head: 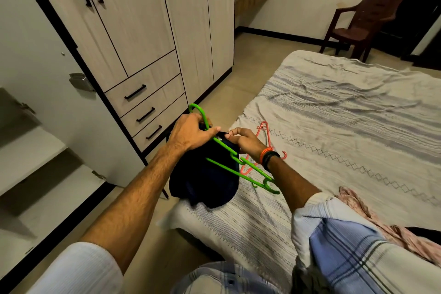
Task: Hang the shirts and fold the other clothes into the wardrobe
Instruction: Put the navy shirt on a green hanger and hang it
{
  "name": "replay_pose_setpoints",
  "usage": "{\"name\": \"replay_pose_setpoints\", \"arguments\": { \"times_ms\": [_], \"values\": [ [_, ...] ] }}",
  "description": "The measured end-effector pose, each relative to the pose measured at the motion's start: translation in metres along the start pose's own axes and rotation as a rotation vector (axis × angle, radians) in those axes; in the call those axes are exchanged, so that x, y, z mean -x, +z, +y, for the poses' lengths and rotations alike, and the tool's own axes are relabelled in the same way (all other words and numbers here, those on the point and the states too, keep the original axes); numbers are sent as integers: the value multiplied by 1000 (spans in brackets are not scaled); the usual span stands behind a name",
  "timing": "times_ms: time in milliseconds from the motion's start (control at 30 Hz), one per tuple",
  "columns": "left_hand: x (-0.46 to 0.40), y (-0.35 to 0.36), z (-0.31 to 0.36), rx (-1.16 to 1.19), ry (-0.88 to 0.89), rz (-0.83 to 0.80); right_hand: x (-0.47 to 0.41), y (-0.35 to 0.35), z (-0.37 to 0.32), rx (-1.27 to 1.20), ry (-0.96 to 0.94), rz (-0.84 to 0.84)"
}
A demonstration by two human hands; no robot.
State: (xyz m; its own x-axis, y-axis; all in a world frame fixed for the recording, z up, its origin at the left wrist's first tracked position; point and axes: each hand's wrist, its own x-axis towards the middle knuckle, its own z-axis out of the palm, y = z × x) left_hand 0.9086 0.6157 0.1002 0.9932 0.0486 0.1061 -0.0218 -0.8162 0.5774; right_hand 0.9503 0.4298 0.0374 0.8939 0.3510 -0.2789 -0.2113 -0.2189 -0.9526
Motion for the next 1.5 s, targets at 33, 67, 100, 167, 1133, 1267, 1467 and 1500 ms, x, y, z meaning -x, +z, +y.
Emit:
{"name": "replay_pose_setpoints", "arguments": {
  "times_ms": [33, 67, 100, 167, 1133, 1267, 1467, 1500],
  "values": [
    [-1, -1, -2, 8, -9, 0, 0, -2, 1, 33, -14, -15],
    [-1, -2, -4, 14, -17, -5, 0, -4, 2, 71, -27, -27],
    [-2, -3, -5, 15, -17, -7, 0, -8, 2, 125, -45, -40],
    [-1, -6, -7, 24, -21, -9, -2, -15, 7, 270, -87, -74],
    [3, -4, -19, 56, -310, 474, -12, -58, 23, 202, 100, 195],
    [1, -8, -22, 199, -428, 554, -11, -59, 22, 73, 96, 128],
    [3, -8, -29, 222, -491, 559, -11, -57, 21, 39, 104, 129],
    [3, -8, -29, 222, -504, 556, -9, -57, 19, 38, 103, 123]
  ]
}}
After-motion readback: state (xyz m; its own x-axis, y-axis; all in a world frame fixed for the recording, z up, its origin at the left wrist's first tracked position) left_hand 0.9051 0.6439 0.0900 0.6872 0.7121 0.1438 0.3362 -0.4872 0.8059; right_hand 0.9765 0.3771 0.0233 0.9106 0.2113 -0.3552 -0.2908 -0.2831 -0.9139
